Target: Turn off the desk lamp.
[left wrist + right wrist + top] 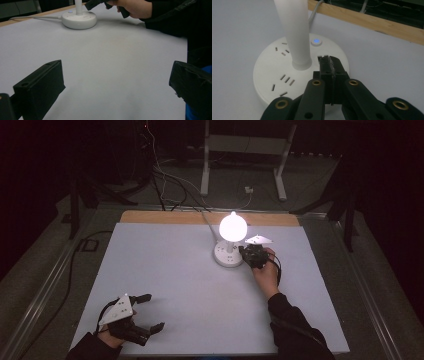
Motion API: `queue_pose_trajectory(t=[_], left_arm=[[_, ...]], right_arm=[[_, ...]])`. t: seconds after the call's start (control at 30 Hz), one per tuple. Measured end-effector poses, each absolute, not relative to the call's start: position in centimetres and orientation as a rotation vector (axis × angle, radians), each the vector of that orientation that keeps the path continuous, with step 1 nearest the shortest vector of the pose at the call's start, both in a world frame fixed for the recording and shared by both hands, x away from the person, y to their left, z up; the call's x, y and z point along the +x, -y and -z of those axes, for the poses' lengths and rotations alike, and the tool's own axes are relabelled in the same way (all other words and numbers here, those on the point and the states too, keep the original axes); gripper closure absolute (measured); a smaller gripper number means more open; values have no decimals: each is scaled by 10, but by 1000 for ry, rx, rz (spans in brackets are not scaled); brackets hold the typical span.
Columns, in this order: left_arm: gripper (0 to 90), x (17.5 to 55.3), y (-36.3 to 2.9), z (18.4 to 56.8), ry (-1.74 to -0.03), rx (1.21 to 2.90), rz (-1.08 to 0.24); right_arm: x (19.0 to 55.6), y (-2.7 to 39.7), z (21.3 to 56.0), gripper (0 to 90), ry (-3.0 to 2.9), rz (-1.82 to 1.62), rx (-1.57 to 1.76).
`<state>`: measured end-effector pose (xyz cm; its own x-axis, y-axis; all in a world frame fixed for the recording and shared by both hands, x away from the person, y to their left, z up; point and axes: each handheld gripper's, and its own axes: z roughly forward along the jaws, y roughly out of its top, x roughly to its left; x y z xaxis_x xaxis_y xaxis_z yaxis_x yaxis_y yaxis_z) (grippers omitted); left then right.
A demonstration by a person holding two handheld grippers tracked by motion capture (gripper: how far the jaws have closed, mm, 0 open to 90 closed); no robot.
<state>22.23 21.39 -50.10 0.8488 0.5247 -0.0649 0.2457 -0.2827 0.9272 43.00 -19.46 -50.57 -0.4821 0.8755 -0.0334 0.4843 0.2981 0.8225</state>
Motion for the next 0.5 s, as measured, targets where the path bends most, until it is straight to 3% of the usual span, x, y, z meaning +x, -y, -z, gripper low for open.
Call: queue_pose_trajectory(t=[0.5], left_arm=[[4, 223, -213, 501, -576, 1873, -296]], right_arm=[[431, 193, 511, 900, -2097, -1045, 1203]])
